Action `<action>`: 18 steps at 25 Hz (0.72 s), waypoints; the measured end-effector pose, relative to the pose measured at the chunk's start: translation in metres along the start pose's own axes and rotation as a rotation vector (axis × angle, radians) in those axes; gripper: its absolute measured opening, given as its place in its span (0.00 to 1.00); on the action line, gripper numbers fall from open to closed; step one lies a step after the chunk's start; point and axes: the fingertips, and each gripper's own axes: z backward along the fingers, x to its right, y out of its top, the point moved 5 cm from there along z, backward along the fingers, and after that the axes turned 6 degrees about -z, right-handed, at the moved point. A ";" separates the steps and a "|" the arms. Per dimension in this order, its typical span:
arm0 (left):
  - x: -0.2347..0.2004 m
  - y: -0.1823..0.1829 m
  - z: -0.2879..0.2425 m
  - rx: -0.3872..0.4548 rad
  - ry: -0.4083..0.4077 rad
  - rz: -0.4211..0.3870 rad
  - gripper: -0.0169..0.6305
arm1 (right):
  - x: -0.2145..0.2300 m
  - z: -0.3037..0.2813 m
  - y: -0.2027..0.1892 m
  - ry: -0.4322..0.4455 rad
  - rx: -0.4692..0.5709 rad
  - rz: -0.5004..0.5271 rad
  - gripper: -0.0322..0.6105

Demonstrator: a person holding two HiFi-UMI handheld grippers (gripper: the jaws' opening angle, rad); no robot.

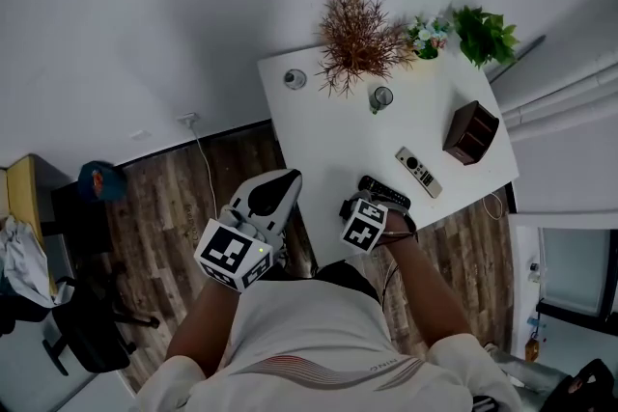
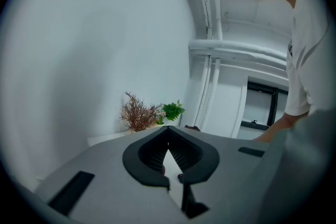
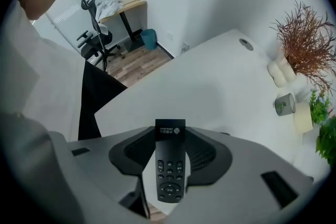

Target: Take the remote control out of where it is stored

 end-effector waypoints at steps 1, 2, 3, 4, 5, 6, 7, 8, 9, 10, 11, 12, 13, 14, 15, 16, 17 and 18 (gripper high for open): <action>0.000 0.000 0.000 -0.001 0.000 -0.001 0.03 | 0.000 -0.001 0.000 0.002 0.003 -0.006 0.33; 0.000 0.000 0.001 -0.001 0.001 -0.002 0.03 | 0.000 -0.001 0.000 0.003 0.006 -0.009 0.33; 0.000 -0.001 0.001 -0.002 0.001 -0.002 0.03 | 0.001 -0.002 -0.001 0.003 0.010 -0.012 0.34; 0.000 -0.001 0.000 -0.002 0.002 -0.002 0.03 | 0.001 -0.002 -0.001 0.003 0.014 -0.014 0.34; 0.000 -0.001 0.000 -0.002 0.002 -0.001 0.03 | 0.001 -0.003 -0.001 0.003 0.019 -0.016 0.34; 0.001 0.000 0.000 -0.003 0.002 -0.002 0.03 | 0.001 -0.003 -0.002 0.005 0.024 -0.018 0.34; 0.001 0.000 0.000 -0.006 0.001 -0.005 0.03 | 0.000 -0.004 -0.002 0.009 0.029 -0.020 0.34; 0.002 0.001 0.000 -0.010 -0.001 -0.010 0.03 | -0.002 -0.004 -0.002 0.012 0.035 -0.023 0.34; 0.002 0.003 -0.001 -0.014 -0.004 -0.016 0.03 | -0.002 -0.004 -0.003 0.015 0.042 -0.028 0.34; 0.004 0.005 -0.002 -0.018 -0.007 -0.022 0.03 | -0.002 -0.004 -0.003 0.018 0.051 -0.034 0.34; 0.005 0.006 -0.003 -0.022 -0.011 -0.027 0.03 | -0.001 -0.003 -0.004 0.021 0.061 -0.043 0.34; 0.007 0.007 -0.003 -0.026 -0.016 -0.032 0.03 | 0.000 -0.002 -0.004 0.025 0.074 -0.053 0.34; 0.008 0.008 -0.004 -0.031 -0.021 -0.038 0.03 | 0.002 -0.001 -0.004 0.029 0.088 -0.064 0.34; 0.009 0.008 -0.005 -0.036 -0.025 -0.044 0.03 | 0.003 0.000 -0.003 0.030 0.105 -0.075 0.34; 0.010 0.008 -0.005 -0.040 -0.028 -0.050 0.03 | 0.004 0.003 -0.001 0.030 0.128 -0.087 0.34; 0.012 0.008 -0.006 -0.043 -0.031 -0.053 0.03 | 0.004 0.008 0.001 0.031 0.157 -0.103 0.34; 0.013 0.009 -0.008 -0.044 -0.034 -0.056 0.03 | 0.005 0.014 0.003 0.031 0.197 -0.123 0.34; 0.016 0.010 -0.009 -0.043 -0.038 -0.059 0.03 | 0.006 0.023 0.005 0.029 0.245 -0.148 0.34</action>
